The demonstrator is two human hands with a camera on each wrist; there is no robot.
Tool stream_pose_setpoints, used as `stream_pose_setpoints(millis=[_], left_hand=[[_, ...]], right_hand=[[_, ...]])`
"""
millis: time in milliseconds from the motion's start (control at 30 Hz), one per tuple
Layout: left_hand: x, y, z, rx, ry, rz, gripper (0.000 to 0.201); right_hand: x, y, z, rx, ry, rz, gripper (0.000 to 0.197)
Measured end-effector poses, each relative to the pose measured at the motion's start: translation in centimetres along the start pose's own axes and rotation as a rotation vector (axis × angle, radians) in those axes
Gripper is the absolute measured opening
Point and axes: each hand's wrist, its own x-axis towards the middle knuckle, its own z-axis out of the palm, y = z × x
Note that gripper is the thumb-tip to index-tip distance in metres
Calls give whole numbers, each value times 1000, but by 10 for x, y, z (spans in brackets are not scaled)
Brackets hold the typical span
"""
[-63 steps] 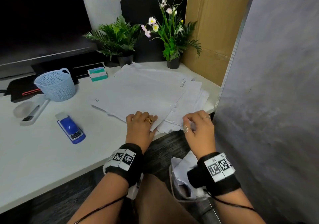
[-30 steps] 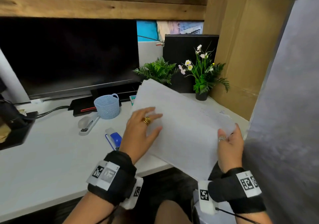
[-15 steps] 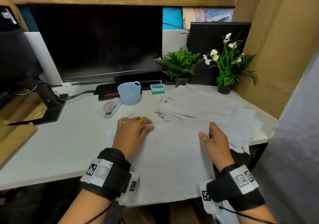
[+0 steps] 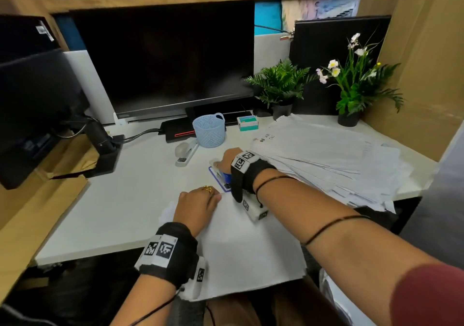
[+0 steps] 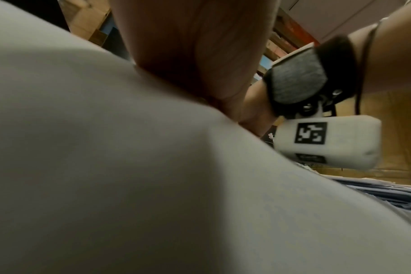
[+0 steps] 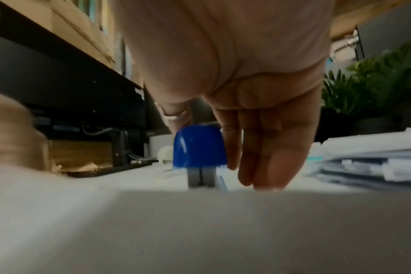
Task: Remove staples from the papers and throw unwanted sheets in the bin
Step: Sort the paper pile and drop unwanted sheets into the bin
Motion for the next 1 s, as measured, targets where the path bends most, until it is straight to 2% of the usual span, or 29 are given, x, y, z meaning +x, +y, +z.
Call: stream_pose_setpoints(millis=[100, 133, 200, 233, 267, 333, 400, 433, 500, 533, 633, 700, 867, 1000], left_hand=[[-3, -2, 2, 1, -43, -38, 26], [-4, -4, 2, -9, -54, -46, 27], [-4, -6, 1, -37, -72, -49, 28], [-5, -8, -2, -50, -74, -52, 29], [-5, -9, -4, -60, -69, -53, 31], [-6, -10, -7, -74, -32, -46, 32], [-7, -10, -11, -93, 36, -26, 28], [-7, -8, -13, -103, 64, -14, 26], [-7, -1, -21, -116, 113, 18, 24], [-6, 3, -25, -110, 136, 38, 24], [-3, 20, -32, -57, 163, 104, 30], [0, 30, -33, -32, 165, 157, 31], [4, 46, -35, -3, 219, 257, 29], [3, 56, -39, 2, 268, 288, 27]], right_hand=[[2, -8, 10, 154, -35, 46, 44], [2, -7, 13, 211, -60, 57, 49], [-2, -4, 11, 298, -109, 60, 80], [0, -3, 8, 332, -130, 72, 87], [3, -1, 8, 340, -140, 71, 79], [7, 5, 8, 491, -67, 101, 45], [4, 7, 11, 887, 46, 194, 18], [2, 12, 13, 1072, 128, 194, 17], [-13, 18, 9, 1338, 240, 164, 39], [-23, 21, 8, 1430, 280, 126, 43], [-47, 32, 3, 1606, 336, 42, 27], [-58, 37, 4, 1571, 393, 41, 26], [-69, 44, 6, 1269, 505, -15, 29], [-72, 42, 11, 1277, 621, 35, 30]])
